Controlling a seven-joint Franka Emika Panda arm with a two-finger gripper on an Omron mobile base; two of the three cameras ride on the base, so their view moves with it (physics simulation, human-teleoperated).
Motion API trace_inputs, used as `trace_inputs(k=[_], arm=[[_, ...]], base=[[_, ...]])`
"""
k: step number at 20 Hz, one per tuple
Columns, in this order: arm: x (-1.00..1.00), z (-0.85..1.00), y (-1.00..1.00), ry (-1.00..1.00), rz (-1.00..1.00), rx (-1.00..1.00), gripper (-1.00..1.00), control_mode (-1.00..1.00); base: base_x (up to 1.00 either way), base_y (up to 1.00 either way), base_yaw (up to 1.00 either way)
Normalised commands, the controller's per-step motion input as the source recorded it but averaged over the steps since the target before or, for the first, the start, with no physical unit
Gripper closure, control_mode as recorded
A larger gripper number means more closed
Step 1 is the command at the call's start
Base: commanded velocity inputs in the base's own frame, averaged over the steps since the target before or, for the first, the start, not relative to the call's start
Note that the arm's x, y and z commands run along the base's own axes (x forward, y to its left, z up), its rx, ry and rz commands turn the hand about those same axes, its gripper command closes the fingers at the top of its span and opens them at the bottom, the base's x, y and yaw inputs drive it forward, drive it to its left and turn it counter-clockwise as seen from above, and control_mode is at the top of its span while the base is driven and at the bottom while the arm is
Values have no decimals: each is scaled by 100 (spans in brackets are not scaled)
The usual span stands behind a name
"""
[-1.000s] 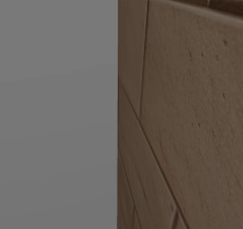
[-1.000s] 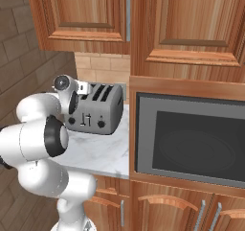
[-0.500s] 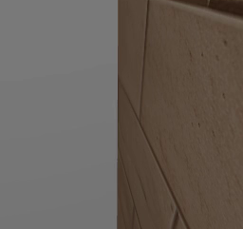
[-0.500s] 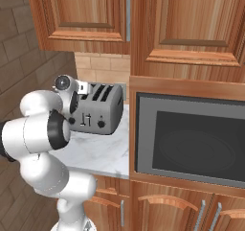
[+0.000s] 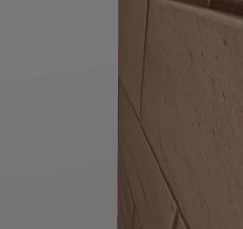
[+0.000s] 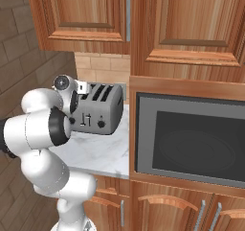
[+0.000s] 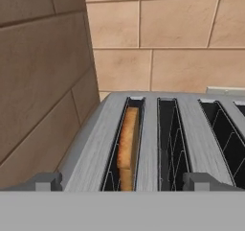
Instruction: Start the toaster. Once the lever pops up, take the bread to the plate on the dining counter.
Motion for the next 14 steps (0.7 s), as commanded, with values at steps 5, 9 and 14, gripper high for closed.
trace_inputs(k=[5,9,14], arm=[[0,-6,0,0,0,0,-100,-100],[0,-5,0,0,0,0,-100,-100],[0,0,0,2,0,0,-100,-100]], base=[[0,0,0],[0,0,0],[0,0,0]])
